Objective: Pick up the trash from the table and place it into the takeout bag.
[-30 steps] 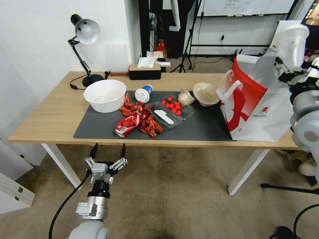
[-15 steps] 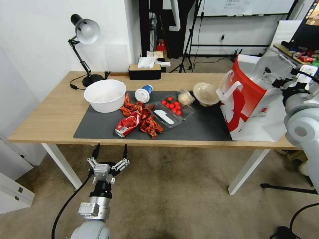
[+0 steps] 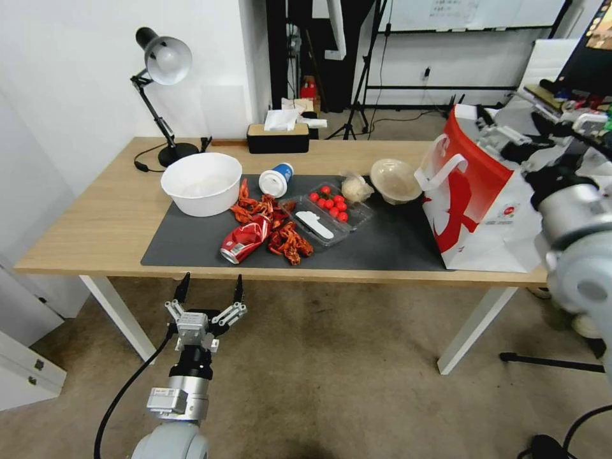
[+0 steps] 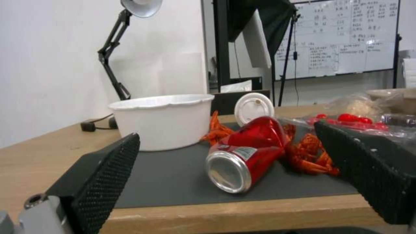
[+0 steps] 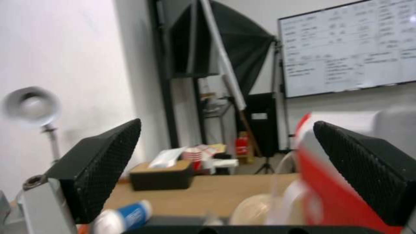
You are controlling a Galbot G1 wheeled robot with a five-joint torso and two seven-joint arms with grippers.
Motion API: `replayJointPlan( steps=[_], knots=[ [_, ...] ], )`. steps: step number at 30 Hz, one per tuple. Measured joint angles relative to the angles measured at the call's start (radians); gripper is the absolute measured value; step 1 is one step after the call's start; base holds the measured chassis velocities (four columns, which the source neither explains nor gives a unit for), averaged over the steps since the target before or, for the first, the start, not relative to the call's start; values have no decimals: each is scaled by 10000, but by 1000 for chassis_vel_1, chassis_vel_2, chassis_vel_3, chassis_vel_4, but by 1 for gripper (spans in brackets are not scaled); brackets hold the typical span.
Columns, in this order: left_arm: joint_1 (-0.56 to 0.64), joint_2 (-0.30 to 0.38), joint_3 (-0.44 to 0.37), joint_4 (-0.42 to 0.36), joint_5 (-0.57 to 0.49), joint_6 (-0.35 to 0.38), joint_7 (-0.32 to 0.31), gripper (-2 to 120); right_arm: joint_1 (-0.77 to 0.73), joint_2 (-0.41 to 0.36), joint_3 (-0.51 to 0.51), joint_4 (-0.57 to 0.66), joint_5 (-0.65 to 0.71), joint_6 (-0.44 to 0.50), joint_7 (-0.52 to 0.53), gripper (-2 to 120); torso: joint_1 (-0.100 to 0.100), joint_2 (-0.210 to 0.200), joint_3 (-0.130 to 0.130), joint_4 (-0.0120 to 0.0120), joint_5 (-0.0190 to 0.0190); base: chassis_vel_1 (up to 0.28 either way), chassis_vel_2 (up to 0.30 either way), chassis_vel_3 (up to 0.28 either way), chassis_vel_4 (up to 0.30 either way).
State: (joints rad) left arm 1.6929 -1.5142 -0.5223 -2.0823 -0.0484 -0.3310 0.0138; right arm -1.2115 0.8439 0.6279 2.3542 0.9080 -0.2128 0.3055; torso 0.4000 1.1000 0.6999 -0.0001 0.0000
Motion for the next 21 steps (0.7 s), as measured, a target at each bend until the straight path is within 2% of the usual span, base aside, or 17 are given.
replayJointPlan(
  steps=[1, 3, 4, 6, 7, 8, 9, 10, 12, 16, 21],
  knots=[
    [0, 0, 0, 0, 0, 0, 0, 100, 0, 0, 0, 0, 0, 0, 0, 100, 0, 0, 0, 0, 0, 0, 0, 0, 0],
    [27, 69, -43, -2, -136, -13, 33, 100, -1354, 553, -250, 156, -1219, 703, -738, 100, -1, 1, 0, 0, -1, 0, 0, 0, 0],
    [27, 69, -43, -2, -136, -13, 33, 100, -1354, 553, -250, 156, -1219, 703, -738, 100, -1, 1, 0, 0, -1, 0, 0, 0, 0],
    [41, 107, -65, 13, -224, -29, 87, 100, -2588, 1216, -599, -87, -2532, 1755, -1332, 100, -1, 2, -1, 0, -2, 0, 0, 0, 0],
    [41, 107, -65, 13, -224, -29, 87, 100, -2588, 1216, -599, -87, -2532, 1755, -1332, 100, -1, 2, -1, 0, -2, 0, 0, 0, 0],
    [51, 120, -80, 39, -247, -31, 122, 100, -3096, 1528, -769, -330, -3228, 2266, -1442, 100, -1, 2, 0, -2, -2, 0, 0, 0, 0],
    [79, 124, -116, 87, -252, -31, 215, 100, -3861, 2012, -1039, -911, -4606, 3385, -1539, 100, -1, 2, -1, -1, 0, 0, 0, 0, 0],
    [79, 124, -116, 87, -252, -31, 215, 100, -3861, 2012, -1039, -911, -4606, 3385, -1539, 100, -1, 2, -1, -1, 0, 0, 0, 0, 0],
    [108, 145, -153, 222, -248, -31, 374, 100, -4560, 2478, -1347, -1764, -5792, 4662, -1379, 100, -1, 2, -1, 1, -1, 0, 0, 0, 0],
    [149, 136, -159, 401, -221, -45, 528, 100, -5141, 2771, -1592, -2757, -6092, 5600, -1183, 100, -1, 2, 1, 0, -1, 0, 0, 0, 0],
    [176, 116, -159, 512, -189, -90, 541, 100, -5429, 2966, -1848, -3474, -6134, 6079, -1295, 100, -1, 2, 0, 0, 0, 0, 0, 0, 0]
  ],
)
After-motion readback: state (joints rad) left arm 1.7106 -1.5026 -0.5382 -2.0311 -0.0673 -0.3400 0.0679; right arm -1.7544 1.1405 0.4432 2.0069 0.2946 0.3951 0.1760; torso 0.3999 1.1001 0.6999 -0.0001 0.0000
